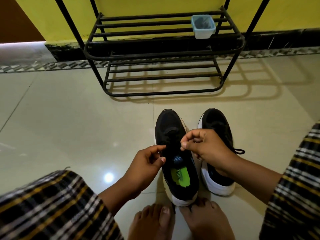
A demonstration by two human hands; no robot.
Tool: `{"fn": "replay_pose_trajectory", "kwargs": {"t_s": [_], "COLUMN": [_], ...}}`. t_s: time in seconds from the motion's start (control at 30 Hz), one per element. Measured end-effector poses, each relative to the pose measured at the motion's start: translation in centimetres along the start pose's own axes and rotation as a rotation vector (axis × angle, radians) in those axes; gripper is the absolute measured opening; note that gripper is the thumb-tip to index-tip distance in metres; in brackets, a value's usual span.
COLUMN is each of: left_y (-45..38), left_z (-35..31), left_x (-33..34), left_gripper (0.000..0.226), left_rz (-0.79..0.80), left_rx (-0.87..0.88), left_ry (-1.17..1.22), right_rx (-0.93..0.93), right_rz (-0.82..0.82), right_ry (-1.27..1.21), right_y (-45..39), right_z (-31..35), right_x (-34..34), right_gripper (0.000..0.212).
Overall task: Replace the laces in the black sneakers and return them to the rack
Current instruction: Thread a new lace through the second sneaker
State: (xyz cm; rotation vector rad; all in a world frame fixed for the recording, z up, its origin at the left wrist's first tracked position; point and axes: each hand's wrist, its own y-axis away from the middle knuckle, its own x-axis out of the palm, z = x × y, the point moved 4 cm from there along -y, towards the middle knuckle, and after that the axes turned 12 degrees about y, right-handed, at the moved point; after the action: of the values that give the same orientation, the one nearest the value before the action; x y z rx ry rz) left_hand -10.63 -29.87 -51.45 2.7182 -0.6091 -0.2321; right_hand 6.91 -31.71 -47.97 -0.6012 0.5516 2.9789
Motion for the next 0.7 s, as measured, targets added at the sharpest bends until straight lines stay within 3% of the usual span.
{"fn": "replay_pose_trajectory", "kwargs": {"t_s": [0.17, 0.37, 0.53, 0.7], "left_y": [0.1, 0.2, 0.1, -0.1], "left_z": [-0.7, -1.1, -1.1, -1.1], "left_x": [0.2, 0.5, 0.6, 0.6], "left_gripper": [0.022, 0.011, 0.008, 0.010], "left_rz": [0.032, 0.075, 0.071, 0.056], "left_rx": [0.008, 0.016, 0.016, 0.004], "left_ry": [0.058, 0.111, 0.120, 0.122], "right_rx": [-0.052, -0.440, -0.422, -0.297], "right_rz": [0.064, -0.080, -0.083, -0.075], "right_ry": [0.000, 0.605, 0.668, 0.490], "right_y": [0.3, 0.3, 0.4, 0.1], "right_z": [-0.5, 0.6, 0.0, -0.8], "right_x": [0.9, 0.8, 1.4, 1.8], "right_gripper": [0.009, 0.006, 0.009, 0.014]}}
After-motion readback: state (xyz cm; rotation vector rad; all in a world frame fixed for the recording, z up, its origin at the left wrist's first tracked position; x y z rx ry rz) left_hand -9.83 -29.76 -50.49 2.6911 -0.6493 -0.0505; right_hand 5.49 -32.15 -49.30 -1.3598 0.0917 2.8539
